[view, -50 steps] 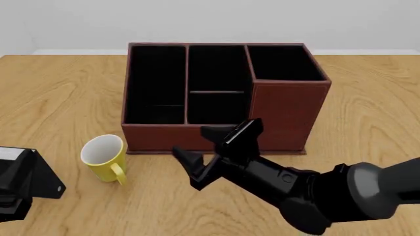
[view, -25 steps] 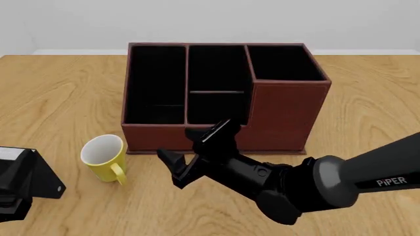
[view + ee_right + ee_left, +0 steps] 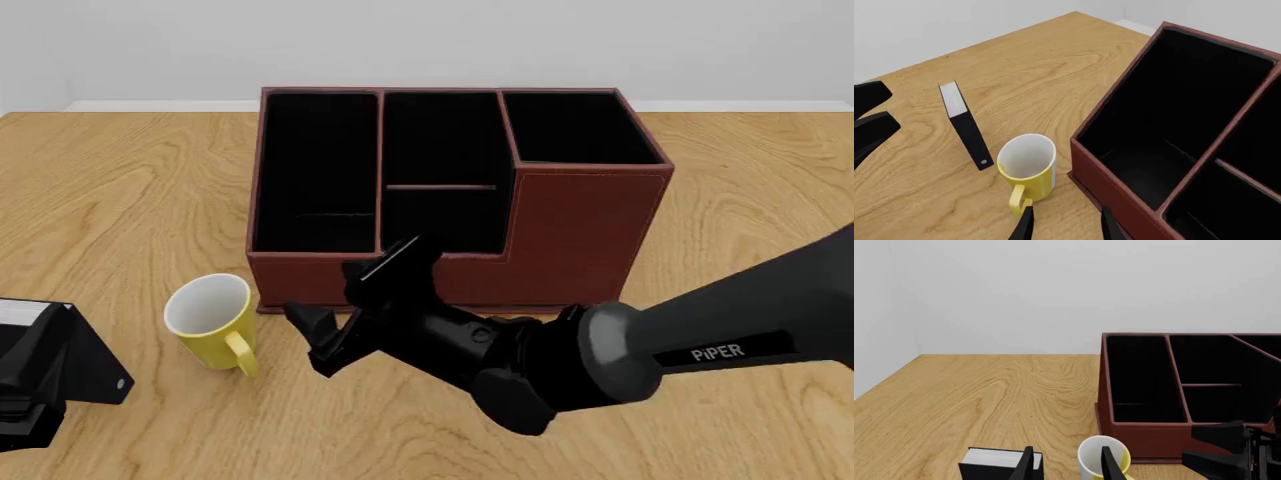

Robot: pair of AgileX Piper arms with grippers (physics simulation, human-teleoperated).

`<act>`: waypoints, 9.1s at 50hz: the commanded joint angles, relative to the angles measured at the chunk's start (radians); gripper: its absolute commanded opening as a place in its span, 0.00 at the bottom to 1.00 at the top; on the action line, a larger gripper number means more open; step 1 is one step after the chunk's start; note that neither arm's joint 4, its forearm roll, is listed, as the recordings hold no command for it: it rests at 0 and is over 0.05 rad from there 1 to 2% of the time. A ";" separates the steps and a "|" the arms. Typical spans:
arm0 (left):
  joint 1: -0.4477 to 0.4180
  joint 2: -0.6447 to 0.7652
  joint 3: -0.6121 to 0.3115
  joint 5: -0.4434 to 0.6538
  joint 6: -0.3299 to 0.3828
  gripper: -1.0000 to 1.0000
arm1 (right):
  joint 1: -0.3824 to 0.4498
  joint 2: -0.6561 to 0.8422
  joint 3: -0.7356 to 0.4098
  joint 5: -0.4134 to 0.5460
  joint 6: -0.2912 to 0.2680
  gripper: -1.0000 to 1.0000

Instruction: Pick up the yellow and white mug and place it to the right of the caddy.

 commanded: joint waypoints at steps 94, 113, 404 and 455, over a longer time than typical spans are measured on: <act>0.000 0.000 0.000 0.000 0.000 1.00 | 0.110 0.281 -0.350 0.224 0.061 1.00; 0.000 0.000 0.000 0.000 0.000 1.00 | 0.125 0.312 -0.366 0.220 0.079 1.00; 0.000 0.000 0.000 0.000 0.000 1.00 | -0.224 -0.634 0.021 0.565 -0.299 0.00; 0.000 0.000 0.000 0.000 0.000 1.00 | -0.498 -1.046 0.225 0.710 -0.286 0.00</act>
